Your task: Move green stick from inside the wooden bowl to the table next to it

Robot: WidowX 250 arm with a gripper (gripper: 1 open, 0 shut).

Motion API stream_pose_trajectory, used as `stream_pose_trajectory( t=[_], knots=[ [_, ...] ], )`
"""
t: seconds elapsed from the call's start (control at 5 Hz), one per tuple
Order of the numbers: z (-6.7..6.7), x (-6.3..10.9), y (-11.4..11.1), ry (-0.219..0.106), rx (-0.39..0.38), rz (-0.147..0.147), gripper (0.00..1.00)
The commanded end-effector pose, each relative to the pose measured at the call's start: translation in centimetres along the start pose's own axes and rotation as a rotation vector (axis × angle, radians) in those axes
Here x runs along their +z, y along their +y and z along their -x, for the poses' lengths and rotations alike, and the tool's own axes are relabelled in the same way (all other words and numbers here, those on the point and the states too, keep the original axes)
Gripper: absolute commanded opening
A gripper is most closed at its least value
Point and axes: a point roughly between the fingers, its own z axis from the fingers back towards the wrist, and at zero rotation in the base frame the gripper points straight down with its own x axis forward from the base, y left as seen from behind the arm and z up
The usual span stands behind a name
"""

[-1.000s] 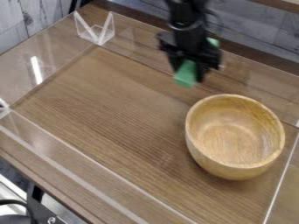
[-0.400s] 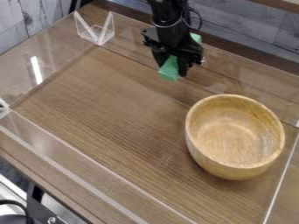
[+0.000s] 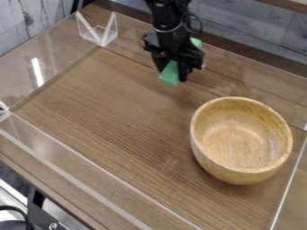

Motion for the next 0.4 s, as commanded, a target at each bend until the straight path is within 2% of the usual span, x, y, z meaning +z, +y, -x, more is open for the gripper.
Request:
stream_pose_trajectory(
  t=[0.0, 0.2],
  knots=[
    [-1.03, 0.83, 0.59, -0.038, 0.016, -0.008, 0.00],
    [-0.63, 0.55, 0.62, -0.009, 0.030, -0.001, 0.00]
  ],
)
